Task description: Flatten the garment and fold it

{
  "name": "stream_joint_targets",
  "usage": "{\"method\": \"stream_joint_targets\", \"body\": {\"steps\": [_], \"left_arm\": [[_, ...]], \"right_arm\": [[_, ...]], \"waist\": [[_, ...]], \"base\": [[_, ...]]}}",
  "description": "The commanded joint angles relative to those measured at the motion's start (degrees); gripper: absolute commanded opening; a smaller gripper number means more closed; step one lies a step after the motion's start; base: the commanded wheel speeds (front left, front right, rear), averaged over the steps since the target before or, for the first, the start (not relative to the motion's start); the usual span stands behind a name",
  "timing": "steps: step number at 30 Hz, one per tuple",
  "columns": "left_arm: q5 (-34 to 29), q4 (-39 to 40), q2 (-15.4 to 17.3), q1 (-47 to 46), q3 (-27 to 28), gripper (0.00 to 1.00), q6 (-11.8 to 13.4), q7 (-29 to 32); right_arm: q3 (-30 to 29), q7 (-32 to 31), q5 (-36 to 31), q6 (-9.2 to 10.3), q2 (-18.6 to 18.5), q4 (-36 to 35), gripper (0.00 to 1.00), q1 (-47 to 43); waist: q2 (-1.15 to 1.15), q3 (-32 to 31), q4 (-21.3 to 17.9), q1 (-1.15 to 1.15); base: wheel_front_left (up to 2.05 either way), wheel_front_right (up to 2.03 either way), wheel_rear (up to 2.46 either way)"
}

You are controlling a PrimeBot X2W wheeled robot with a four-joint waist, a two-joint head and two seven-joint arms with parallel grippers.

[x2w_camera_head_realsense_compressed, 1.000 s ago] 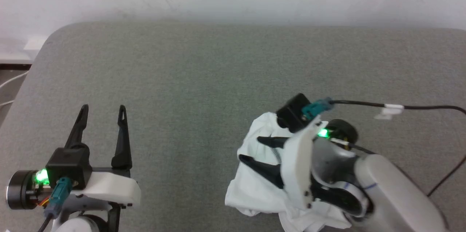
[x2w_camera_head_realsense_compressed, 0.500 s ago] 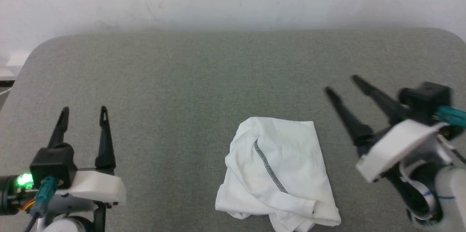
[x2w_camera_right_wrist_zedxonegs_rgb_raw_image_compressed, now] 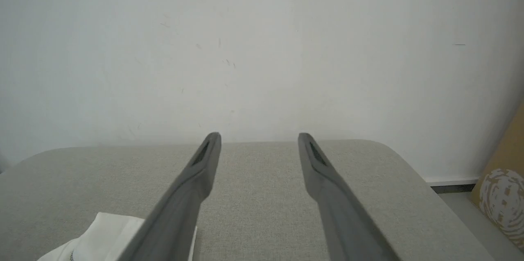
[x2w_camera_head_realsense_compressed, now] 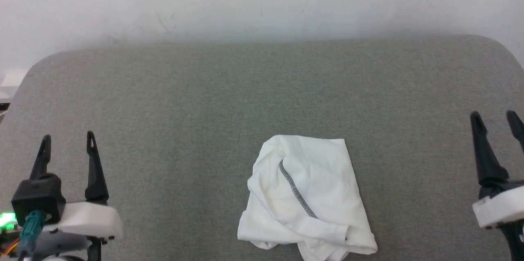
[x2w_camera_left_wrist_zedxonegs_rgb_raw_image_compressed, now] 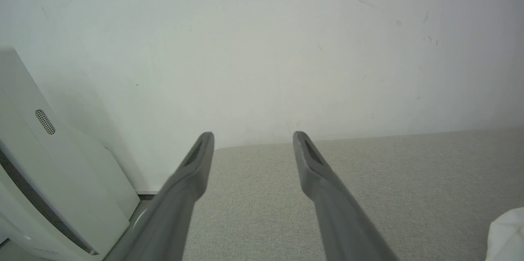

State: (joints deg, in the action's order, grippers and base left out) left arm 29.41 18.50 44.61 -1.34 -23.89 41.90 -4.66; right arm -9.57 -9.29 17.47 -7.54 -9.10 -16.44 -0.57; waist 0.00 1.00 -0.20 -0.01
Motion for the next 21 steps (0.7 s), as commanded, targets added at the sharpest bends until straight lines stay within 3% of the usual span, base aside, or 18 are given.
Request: {"method": "stream_joint_targets", "body": {"steps": [1, 8, 15, 21], "left_arm": [[0.9, -0.2, 0.2, 1.4, 0.4, 1.00, -0.1, -0.7], [3.5, -1.2, -0.2, 2.7, 0.4, 1.00, -3.9, -2.9], [4.9, -3.9, -1.6, 0.6, 0.4, 1.00, -8.6, -6.6], [4.7, -5.4, -3.3, -1.4, 0.2, 1.00, -11.2, -8.6]], "right_arm": [[-1.6, 0.4, -0.5, 0.05, 0.6, -0.4, 1.00, -2.0], [-3.9, -5.9, 2.6, 0.05, -1.4, 5.4, 1.00, -5.3], [-2.3, -20.2, 12.5, 0.05, -5.8, 16.3, 1.00, -4.1], [-0.5, -30.5, 19.0, 0.05, -5.2, 23.9, 1.00, -0.5]], "waist": [[0.00, -0.3, -0.2, 0.01], [0.00, -0.6, 1.2, 0.01], [0.00, -0.1, 4.5, 0.01], [0.00, 0.9, 6.9, 0.01]], "base": [[0.00, 0.00, 0.00], [0.00, 0.00, 0.00], [0.00, 0.00, 0.00], [0.00, 0.00, 0.00]]}}
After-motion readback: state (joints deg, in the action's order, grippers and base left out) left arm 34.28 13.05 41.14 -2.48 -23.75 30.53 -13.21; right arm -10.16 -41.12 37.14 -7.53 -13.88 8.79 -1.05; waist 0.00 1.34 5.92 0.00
